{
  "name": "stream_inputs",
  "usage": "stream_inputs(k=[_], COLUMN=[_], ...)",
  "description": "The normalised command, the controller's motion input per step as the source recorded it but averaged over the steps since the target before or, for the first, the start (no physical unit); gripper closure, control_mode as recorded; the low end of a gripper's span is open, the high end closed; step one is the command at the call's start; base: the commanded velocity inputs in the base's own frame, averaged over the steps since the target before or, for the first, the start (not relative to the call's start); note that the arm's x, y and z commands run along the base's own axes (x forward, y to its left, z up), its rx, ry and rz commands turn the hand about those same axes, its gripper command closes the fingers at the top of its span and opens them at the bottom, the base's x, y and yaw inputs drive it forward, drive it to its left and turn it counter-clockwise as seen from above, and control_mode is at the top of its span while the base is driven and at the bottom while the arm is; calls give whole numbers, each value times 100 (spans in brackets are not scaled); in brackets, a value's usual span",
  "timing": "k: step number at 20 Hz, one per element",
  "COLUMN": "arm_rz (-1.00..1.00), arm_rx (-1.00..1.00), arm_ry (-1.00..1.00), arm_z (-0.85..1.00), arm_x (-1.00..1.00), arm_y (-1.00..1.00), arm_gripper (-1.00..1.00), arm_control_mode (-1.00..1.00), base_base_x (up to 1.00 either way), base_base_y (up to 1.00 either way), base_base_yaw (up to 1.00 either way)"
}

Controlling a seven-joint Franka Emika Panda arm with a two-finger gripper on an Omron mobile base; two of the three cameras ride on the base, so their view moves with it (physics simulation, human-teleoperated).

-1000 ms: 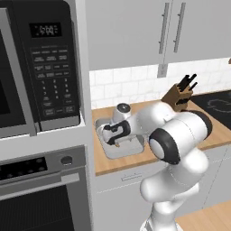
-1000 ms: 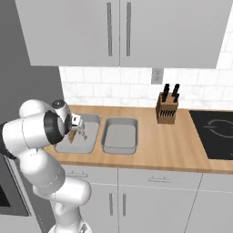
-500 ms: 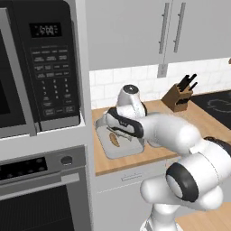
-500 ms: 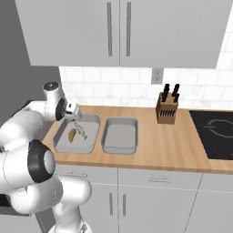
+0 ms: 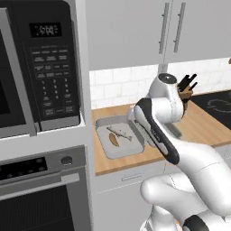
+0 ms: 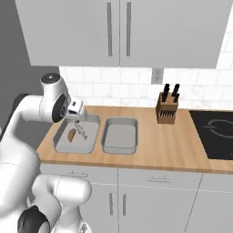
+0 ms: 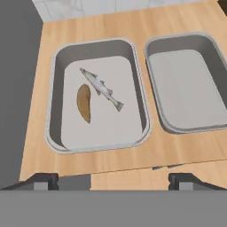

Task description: Place one sweet potato and one fish in each tupperware on the nearby counter, to pack two identical lunches.

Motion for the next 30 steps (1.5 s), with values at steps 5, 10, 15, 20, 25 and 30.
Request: stream_inputs(k=[5,10,15,20,25,30], arm_rz=[-7,3,0,0,0,0], arm_rx=[0,0,0,0,0,0], arm_ry=[-5,0,0,0,0,0], arm_z=[6,0,0,0,0,0], arm_x=[-94,-40,0,0,0,0], arm_y=[-25,0,0,0,0,0], arm_gripper=[-100,-100,-100,-100,-100,-100], arm_control_mode=[-100,100,100,100,100,100], base_base_x=[0,-60,-100,-99,-73,-47], base_base_y=[0,3,11,86,100,100], base_base_yaw=[0,11,49,55,52,47])
